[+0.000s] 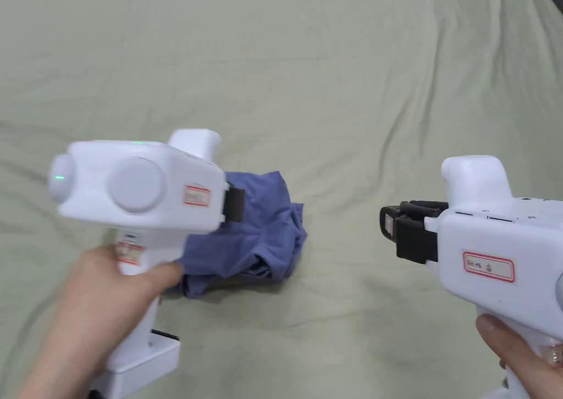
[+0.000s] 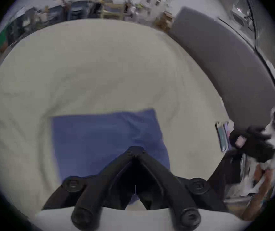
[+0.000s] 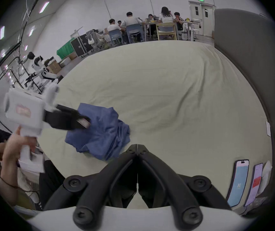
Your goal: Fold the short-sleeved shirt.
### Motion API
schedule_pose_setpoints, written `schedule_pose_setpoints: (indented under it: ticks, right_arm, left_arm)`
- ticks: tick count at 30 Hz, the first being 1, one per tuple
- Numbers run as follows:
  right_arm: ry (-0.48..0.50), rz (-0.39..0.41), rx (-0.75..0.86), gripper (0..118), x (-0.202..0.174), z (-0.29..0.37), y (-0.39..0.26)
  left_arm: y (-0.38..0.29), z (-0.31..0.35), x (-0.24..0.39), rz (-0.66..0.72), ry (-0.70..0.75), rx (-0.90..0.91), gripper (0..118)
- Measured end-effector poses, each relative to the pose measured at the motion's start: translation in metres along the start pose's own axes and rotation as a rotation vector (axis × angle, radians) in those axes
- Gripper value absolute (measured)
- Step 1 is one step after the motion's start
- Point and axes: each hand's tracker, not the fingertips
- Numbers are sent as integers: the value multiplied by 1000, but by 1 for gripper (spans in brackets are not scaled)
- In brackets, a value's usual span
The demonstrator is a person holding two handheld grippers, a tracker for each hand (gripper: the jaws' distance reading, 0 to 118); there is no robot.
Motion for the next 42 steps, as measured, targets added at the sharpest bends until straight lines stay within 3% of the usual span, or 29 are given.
schedule_pose_setpoints:
  ticks: [4, 9, 14, 19, 23, 26, 27, 28, 29, 30, 32, 35, 37, 40, 41, 42]
  right_arm:
    - [-49, -25, -35, 2, 15, 1, -8]
    - [-77, -41, -44, 2, 31, 11, -15]
    - [-68, -30, -12, 2, 24, 18, -2]
    - [58, 56, 33, 2, -25, 2, 28]
    - [129, 131, -44, 2, -69, -58, 36]
    - [94, 144, -178, 2, -79, -128, 24]
    - [69, 149, -222, 2, -77, -155, 19]
    - [36, 157, -258, 2, -72, -177, 13]
    - [12, 176, -281, 2, -68, -197, 7]
    - [-7, 166, -259, 2, -61, -203, 7]
    - [50, 117, -226, 2, -52, -191, 21]
    - [86, 178, -260, 2, -47, -193, 25]
    - [102, 161, -257, 2, -42, -193, 27]
    - [125, 140, -247, 2, -37, -190, 23]
    - [127, 138, -244, 2, -37, -189, 23]
    - [131, 135, -240, 2, -38, -186, 23]
  left_arm:
    - [-4, -84, 46, -181, 69, -127, 0]
    - [21, -88, 60, -73, -140, -109, 0]
    - [28, -19, 52, -110, -119, 6, 0]
    - [21, 84, -16, -27, 41, 188, 0]
    - [9, 108, -68, 75, 168, 189, 0]
    - [0, 95, -96, 196, 93, 149, 3]
    - [-3, 87, -107, 266, 13, 132, 33]
    - [-6, 75, -114, 334, -69, 102, 74]
    - [-11, 61, -122, 369, -153, 79, 95]
    - [-16, 51, -129, 381, -237, 93, 95]
    - [-18, 32, -137, 408, -256, 39, 95]
    - [-20, 12, -145, 336, -182, 69, 96]
    - [-20, -3, -148, 356, -211, 62, 106]
    - [-18, -28, -147, 429, -378, 11, 103]
    - [-18, -38, -149, 468, -452, -18, 85]
    - [-23, -42, -151, 528, -503, -15, 56]
